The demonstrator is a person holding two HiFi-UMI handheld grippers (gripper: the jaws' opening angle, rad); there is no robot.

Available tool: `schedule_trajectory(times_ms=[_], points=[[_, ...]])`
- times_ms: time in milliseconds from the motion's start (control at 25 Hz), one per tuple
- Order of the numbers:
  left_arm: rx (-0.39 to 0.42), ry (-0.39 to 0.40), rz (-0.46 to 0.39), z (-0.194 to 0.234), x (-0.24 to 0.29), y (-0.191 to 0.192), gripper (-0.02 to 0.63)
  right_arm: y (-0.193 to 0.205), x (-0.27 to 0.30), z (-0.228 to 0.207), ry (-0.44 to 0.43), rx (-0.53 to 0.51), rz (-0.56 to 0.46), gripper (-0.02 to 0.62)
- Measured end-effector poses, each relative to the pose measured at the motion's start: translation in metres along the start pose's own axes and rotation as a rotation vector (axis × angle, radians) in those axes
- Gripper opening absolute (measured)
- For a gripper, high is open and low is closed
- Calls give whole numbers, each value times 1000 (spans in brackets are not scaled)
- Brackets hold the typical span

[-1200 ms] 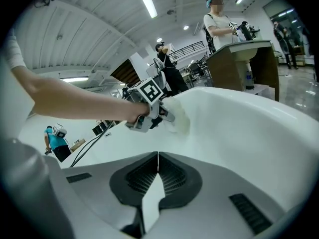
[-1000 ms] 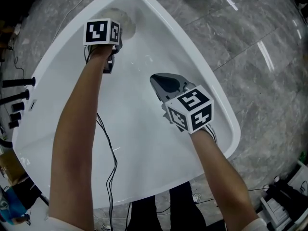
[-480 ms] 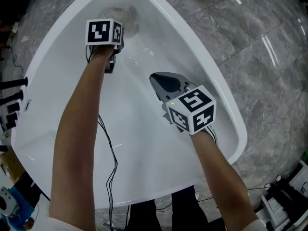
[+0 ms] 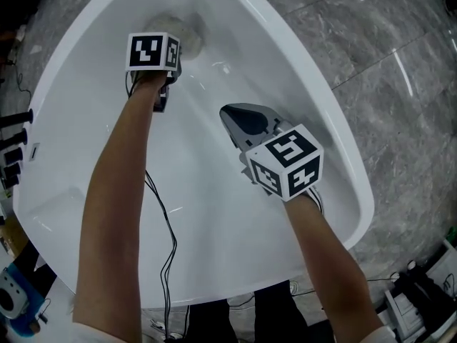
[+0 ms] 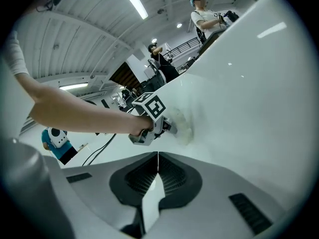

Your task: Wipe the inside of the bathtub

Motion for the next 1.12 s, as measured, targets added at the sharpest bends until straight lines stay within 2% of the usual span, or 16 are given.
schedule_trajectory(times_ms=[240,440,760,1120], points=[[-29,-44,23,20,-4,27,98,6,4,5,-21,-15,17,20],[-61,-39,-6,21,-9,27,98,3,8,12,-37,-41,24,20],[-234,21,-111,16,-12,27,95,4,8,17,-23,-51,5,20],[-360,-7,-115,23,-6,42,95,16,-1,18,-6,-48,6,20]])
Point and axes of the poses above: the fingertips, and each gripper's own axes: x forward along the fingers, z to its left, y out of its underside, the point moved 6 cm from there along -x, backward along the fingers, and after that the axes turned 3 degrees about y, right-handed, at the moved point
